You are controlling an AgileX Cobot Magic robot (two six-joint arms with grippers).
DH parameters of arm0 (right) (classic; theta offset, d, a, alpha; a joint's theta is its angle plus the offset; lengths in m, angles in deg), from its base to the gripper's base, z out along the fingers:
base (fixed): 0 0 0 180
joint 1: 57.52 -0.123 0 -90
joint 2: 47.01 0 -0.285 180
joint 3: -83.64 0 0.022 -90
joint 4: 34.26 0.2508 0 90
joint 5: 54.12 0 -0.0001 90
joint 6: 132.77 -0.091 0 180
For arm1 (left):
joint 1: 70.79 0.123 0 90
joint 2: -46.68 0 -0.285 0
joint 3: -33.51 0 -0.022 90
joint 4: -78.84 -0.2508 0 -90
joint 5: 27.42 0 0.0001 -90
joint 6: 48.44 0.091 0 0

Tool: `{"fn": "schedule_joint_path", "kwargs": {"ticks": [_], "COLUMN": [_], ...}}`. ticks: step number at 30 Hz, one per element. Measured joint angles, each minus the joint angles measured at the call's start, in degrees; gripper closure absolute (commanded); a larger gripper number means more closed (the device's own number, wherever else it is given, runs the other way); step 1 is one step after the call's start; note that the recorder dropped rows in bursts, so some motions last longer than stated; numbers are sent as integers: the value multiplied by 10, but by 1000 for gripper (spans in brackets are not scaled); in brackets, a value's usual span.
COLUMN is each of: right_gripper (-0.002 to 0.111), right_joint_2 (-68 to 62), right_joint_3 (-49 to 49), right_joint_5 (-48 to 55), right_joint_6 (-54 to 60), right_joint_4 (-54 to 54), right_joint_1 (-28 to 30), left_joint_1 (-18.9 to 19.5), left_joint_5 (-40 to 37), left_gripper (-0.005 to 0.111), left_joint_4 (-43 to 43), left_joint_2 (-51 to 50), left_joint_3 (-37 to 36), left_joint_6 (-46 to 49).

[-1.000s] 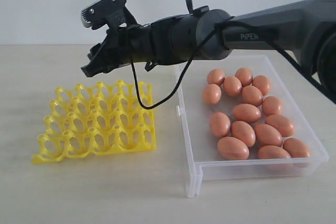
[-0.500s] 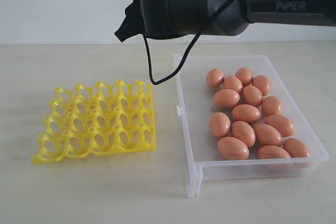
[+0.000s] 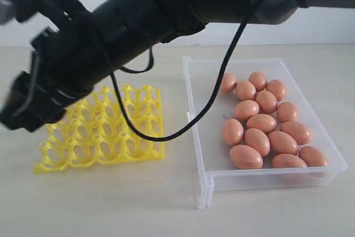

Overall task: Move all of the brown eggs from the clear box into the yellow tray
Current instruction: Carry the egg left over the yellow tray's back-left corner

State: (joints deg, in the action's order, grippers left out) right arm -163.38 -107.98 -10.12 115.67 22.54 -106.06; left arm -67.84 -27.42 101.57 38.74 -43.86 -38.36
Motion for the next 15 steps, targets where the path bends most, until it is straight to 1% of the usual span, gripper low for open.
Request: {"fn": "schedule_joint_path", "kwargs": {"ticks": [2,3,4,6,8,10,12,13,15], "right_gripper": [109,109,109,109,109,109,109,109,109], "right_joint_2": [-3,-7,-11,-21,-34,-51,-75,-90,-120], "right_joint_3": [4,4,4,4,4,4,4,4,4], "right_joint_5": [-101,-149,-212,-338,-448,-520,-571,-592,-637], "right_joint_6": [-123,-170,-201,-234,-263,-296,-358,-407,-548], "right_joint_4": [-154,-207,-237,-247,-233,-236,-285,-334,-477], "right_joint_1": [0,1,4,5,5,5,5,5,5], "left_joint_1": [0,0,0,0,0,0,0,0,0], "left_joint_5": [0,0,0,0,0,0,0,0,0], "left_gripper": [103,103,103,103,103,103,103,103,103], "left_joint_4": [0,0,0,0,0,0,0,0,0], "left_joint_2": [0,0,0,0,0,0,0,0,0], "left_joint_3": [0,0,0,0,0,0,0,0,0], "left_joint_6": [0,0,0,0,0,0,0,0,0]}}
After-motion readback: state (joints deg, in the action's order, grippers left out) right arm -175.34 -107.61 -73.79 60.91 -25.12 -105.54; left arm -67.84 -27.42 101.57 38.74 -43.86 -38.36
